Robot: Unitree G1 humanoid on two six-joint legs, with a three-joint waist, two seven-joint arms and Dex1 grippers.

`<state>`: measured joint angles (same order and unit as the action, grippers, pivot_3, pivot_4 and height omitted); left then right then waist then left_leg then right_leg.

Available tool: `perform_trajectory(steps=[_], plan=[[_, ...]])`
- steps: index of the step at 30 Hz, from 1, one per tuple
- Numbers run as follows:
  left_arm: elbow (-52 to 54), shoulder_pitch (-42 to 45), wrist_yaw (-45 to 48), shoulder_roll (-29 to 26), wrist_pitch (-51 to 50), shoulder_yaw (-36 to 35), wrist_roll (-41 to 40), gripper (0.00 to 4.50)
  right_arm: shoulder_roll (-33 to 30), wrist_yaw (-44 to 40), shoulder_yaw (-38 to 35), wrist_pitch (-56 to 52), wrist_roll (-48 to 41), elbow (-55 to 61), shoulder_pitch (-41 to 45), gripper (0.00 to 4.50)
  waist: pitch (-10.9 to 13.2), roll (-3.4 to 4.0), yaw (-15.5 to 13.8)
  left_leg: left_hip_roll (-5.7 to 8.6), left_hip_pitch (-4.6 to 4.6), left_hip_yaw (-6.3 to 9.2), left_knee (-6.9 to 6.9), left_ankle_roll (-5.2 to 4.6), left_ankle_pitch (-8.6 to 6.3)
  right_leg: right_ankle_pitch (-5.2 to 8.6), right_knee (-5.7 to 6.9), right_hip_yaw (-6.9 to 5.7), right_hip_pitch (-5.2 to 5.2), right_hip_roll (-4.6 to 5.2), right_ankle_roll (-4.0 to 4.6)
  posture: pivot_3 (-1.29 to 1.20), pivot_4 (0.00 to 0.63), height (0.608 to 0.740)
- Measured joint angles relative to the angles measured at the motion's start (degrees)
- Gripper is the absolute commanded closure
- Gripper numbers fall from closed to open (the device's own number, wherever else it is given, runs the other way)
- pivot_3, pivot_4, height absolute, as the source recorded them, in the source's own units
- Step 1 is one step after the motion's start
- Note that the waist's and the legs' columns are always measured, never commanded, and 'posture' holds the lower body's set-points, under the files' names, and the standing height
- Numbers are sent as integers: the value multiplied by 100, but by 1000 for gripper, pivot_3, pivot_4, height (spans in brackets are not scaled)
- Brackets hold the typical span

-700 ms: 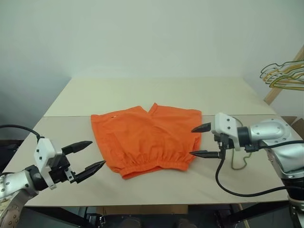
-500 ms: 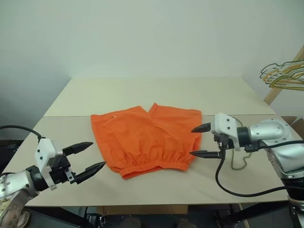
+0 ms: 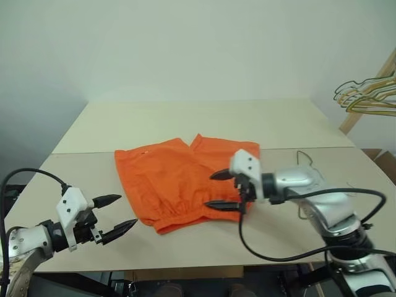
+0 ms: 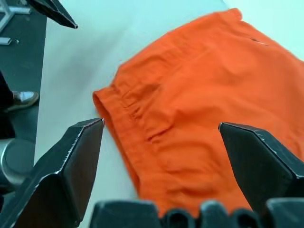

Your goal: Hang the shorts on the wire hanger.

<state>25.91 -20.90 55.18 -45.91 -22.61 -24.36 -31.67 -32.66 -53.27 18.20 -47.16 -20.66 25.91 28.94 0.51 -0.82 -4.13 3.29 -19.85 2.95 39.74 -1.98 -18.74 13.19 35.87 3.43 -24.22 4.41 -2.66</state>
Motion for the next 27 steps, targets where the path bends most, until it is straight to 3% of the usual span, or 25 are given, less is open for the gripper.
perform_trajectory(steps=[5, 13, 19, 22, 27], plan=[[-214, 338, 147, -195, 3, 3, 7, 0, 276, 103, 1087, 138, 451, -29, 182, 32, -1, -1, 81, 1, 4, 1, -1, 17, 10, 0, 7, -5, 0, -2, 2, 63, 0, 740], [-456, 608, 234, -210, 52, 85, 75, 0, 741, 644, 2711, 824, 2141, -833, 578, 32, -1, -2, 279, 0, 7, 2, -6, 55, 31, 2, 21, -10, -5, -6, 8, 58, 0, 740], [-451, 662, 230, -143, 107, 159, 109, 0, 1051, 958, 3209, 1354, 3066, -1586, 695, 32, 0, 0, 348, 1, 12, 5, -6, 59, 33, 3, 24, -13, -3, -6, 12, 62, 0, 740], [-451, 646, 234, -124, 112, 164, 118, 0, 1086, 828, 3186, 1481, 3119, -1673, 697, 562, 1, 1, 350, 0, 22, 7, -7, 58, 32, 4, 24, -15, -2, -7, 12, 62, 0, 740], [-451, 641, 258, -108, 119, 164, 129, 0, 1052, 559, 3203, 1696, 3232, -1790, 668, 2271, 6, 9, 346, 0, 48, 7, -9, 28, 15, 4, 23, -16, 10, -7, 12, 61, 0, 740]])
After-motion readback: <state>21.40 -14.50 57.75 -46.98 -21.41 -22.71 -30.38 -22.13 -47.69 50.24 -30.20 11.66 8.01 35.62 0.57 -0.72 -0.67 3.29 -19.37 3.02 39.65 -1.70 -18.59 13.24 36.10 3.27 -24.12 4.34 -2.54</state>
